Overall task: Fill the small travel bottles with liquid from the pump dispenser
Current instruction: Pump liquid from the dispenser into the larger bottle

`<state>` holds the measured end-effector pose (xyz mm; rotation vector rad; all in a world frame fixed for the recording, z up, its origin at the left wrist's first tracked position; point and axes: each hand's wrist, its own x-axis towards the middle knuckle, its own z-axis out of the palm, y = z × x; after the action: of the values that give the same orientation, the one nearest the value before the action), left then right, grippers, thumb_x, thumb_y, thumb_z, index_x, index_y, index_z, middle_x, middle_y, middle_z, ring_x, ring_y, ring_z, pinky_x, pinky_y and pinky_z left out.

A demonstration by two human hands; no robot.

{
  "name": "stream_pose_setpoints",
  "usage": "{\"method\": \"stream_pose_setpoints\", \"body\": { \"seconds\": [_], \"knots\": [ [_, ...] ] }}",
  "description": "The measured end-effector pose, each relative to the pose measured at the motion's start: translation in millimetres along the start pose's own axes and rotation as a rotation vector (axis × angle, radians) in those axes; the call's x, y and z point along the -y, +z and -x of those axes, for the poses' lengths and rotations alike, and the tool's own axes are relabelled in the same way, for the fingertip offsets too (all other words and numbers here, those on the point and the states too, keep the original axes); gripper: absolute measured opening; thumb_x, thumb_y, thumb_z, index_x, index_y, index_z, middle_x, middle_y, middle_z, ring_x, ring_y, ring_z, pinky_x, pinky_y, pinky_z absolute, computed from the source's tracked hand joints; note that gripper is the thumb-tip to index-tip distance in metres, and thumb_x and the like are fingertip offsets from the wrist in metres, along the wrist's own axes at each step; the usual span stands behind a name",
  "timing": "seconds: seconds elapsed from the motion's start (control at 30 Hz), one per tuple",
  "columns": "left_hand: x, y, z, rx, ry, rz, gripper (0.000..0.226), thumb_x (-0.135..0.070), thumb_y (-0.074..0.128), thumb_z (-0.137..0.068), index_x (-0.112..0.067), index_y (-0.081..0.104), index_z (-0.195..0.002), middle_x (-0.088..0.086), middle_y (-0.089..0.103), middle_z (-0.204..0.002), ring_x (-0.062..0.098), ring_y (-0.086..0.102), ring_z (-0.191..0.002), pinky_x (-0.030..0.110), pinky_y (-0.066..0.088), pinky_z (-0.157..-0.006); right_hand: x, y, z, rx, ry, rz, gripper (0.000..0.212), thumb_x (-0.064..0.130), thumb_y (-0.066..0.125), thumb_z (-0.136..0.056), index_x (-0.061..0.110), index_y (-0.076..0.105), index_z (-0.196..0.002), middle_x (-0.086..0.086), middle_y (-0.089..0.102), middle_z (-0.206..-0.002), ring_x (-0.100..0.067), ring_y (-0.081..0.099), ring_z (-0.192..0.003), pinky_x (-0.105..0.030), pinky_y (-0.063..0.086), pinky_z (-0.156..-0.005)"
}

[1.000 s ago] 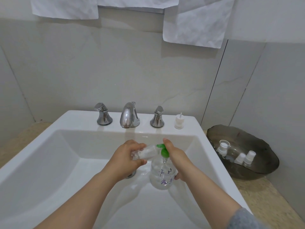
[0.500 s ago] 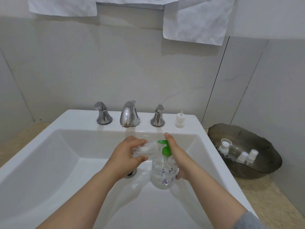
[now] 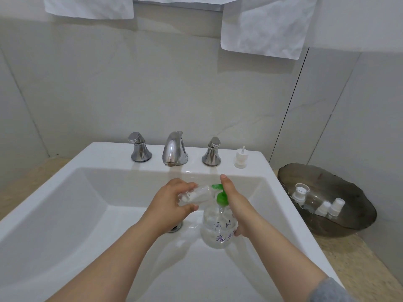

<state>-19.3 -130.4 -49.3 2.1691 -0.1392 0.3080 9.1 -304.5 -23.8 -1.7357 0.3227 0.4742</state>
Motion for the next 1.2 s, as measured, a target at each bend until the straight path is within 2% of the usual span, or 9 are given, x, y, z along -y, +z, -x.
{"method": "stream_pose_setpoints", "body": {
  "seconds": [0.1, 0.27, 0.37, 0.43, 0.57, 0.67, 0.8, 0.97, 1.2],
  "knots": [
    [1.6, 1.3, -1.0, 0.003, -0.023, -0.002, 0.047, -0.013, 0.078, -0.074, -0.027, 0.064, -0.116, -0.01, 0.055, -0.102, 0.011, 0.057, -0.096, 0.015, 0.04, -0.079, 1.2, 0.0, 0.9, -0.011, -0.015, -0.003, 0.047, 0.066, 0.039, -0.091, 0.024, 0.049, -0.111, -0.002, 0.046, -0.109, -0.021, 0.04, -0.1, -0.038, 0.03, -0.086],
    [4.4, 2.4, 0.2, 0.044, -0.052, -0.004, 0.048, -0.014, 0.078, -0.073, -0.024, 0.064, -0.118, -0.01, 0.055, -0.104, 0.014, 0.058, -0.099, 0.03, 0.046, -0.092, 2.6, -1.2, 2.4, -0.032, -0.018, 0.033, 0.042, 0.059, 0.043, -0.094, 0.019, 0.05, -0.105, -0.001, 0.047, -0.091, -0.021, 0.042, -0.089, -0.038, 0.034, -0.081],
    [3.8, 2.8, 1.2, 0.051, -0.062, -0.038, 0.047, -0.015, 0.078, -0.075, -0.023, 0.064, -0.119, -0.011, 0.054, -0.105, 0.012, 0.056, -0.099, 0.026, 0.044, -0.093, 4.5, -0.4, 5.7, -0.034, -0.019, 0.049, 0.041, 0.056, 0.043, -0.095, 0.017, 0.053, -0.103, 0.001, 0.047, -0.083, -0.021, 0.045, -0.081, -0.037, 0.037, -0.073],
    [3.5, 2.9, 0.7, 0.053, -0.063, -0.04, 0.048, -0.015, 0.078, -0.075, -0.023, 0.063, -0.12, -0.012, 0.054, -0.104, 0.012, 0.056, -0.099, 0.026, 0.044, -0.092, 5.4, 0.1, 7.6, -0.035, -0.025, 0.05, 0.041, 0.055, 0.042, -0.096, 0.016, 0.054, -0.104, -0.002, 0.052, -0.09, -0.023, 0.049, -0.086, -0.036, 0.037, -0.071],
    [3.5, 2.7, 0.6, 0.055, -0.068, -0.024, 0.048, -0.015, 0.079, -0.073, -0.025, 0.065, -0.118, -0.012, 0.054, -0.103, 0.013, 0.057, -0.099, 0.033, 0.047, -0.094, 2.9, 0.2, 6.7, -0.041, -0.03, 0.057, 0.04, 0.055, 0.041, -0.096, 0.017, 0.054, -0.1, -0.013, 0.058, -0.124, -0.029, 0.055, -0.108, -0.039, 0.038, -0.079],
    [3.0, 2.0, 0.5, 0.039, -0.051, -0.002, 0.048, -0.015, 0.078, -0.073, -0.026, 0.064, -0.118, -0.012, 0.055, -0.103, 0.011, 0.057, -0.099, 0.027, 0.046, -0.092, 0.5, -1.5, 4.2, -0.017, -0.025, 0.037, 0.044, 0.061, 0.041, -0.093, 0.021, 0.052, -0.107, -0.008, 0.053, -0.114, -0.025, 0.047, -0.096, -0.038, 0.034, -0.083],
    [1.5, -0.7, -0.7, 0.003, -0.026, -0.014, 0.047, -0.015, 0.078, -0.074, -0.028, 0.064, -0.116, -0.01, 0.056, -0.104, 0.008, 0.056, -0.096, 0.012, 0.039, -0.082, 0.0, -2.0, -1.3, 0.001, -0.01, 0.007, 0.046, 0.067, 0.038, -0.091, 0.027, 0.047, -0.112, 0.0, 0.046, -0.11, -0.02, 0.039, -0.101, -0.039, 0.03, -0.085],
    [-0.2, -0.2, 0.3, -0.008, -0.02, 0.003, 0.044, -0.013, 0.077, -0.073, -0.029, 0.066, -0.113, -0.009, 0.056, -0.102, 0.007, 0.056, -0.093, 0.018, 0.041, -0.083, -1.8, 0.5, -7.7, -0.012, -0.005, 0.015, 0.056, 0.069, 0.036, -0.09, 0.028, 0.048, -0.127, 0.0, 0.042, -0.114, -0.028, 0.04, -0.129, -0.044, 0.031, -0.101],
    [-0.6, 0.6, 0.1, -0.005, -0.021, -0.004, 0.044, -0.013, 0.077, -0.074, -0.029, 0.065, -0.113, -0.01, 0.056, -0.102, 0.005, 0.055, -0.094, 0.014, 0.039, -0.079, -4.2, 0.1, -10.0, -0.011, 0.038, 0.021, 0.069, 0.072, 0.038, -0.086, 0.024, 0.046, -0.136, -0.004, 0.047, -0.131, -0.032, 0.04, -0.131, -0.045, 0.031, -0.1]
  ]
}}
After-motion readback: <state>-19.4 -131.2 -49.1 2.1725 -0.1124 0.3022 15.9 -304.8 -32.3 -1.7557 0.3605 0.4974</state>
